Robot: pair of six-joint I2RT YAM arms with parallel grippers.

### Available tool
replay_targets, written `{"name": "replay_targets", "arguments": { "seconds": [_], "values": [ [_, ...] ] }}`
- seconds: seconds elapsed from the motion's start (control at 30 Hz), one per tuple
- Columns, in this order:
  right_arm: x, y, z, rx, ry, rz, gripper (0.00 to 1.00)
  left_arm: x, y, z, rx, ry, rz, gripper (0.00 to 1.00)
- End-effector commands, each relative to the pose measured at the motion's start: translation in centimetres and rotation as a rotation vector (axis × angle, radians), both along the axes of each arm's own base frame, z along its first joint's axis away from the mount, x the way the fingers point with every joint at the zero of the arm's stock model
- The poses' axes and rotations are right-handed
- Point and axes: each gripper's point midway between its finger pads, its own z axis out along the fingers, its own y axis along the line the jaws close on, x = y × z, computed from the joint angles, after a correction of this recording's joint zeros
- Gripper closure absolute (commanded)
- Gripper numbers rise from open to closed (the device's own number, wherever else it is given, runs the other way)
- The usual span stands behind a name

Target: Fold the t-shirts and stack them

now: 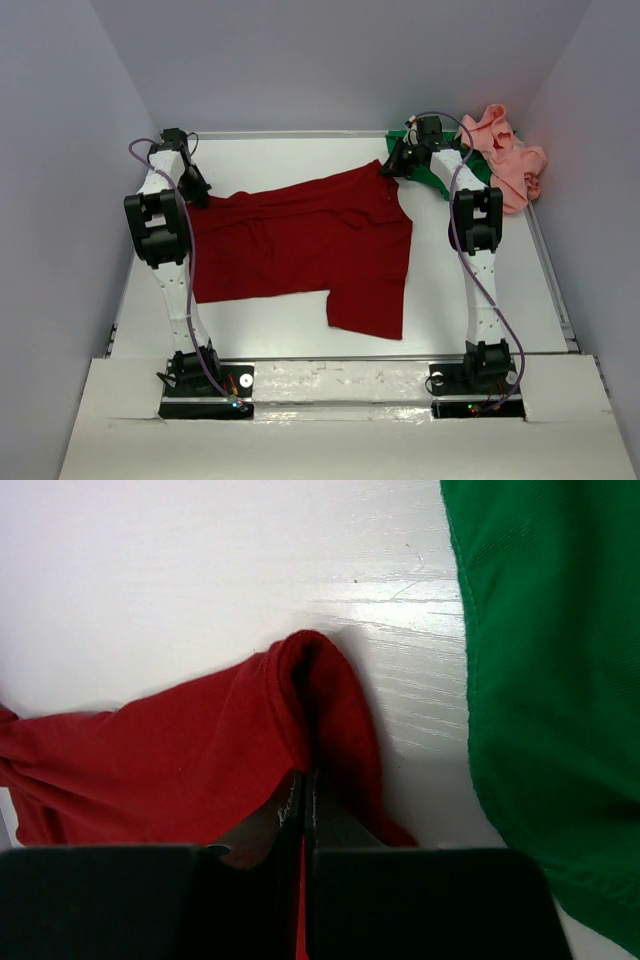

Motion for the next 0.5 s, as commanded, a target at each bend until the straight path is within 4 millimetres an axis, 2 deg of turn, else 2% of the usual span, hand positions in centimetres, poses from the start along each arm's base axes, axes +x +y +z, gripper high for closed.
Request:
{"name": "replay_targets", "arguments": {
  "seconds": [0.0,0.47],
  "values": [
    [0.9,0.0,4.7,0.014,-0.113,0.015,1.00,0.8,0.1,1.9,0.008,-0.033,0.004,0.94],
    [1.3,-0.6,4.7,0.011,-0.113,-0.005,1.00,1.4,0.6,3.6,0.031,-0.073,0.008,0.88]
  ]
}}
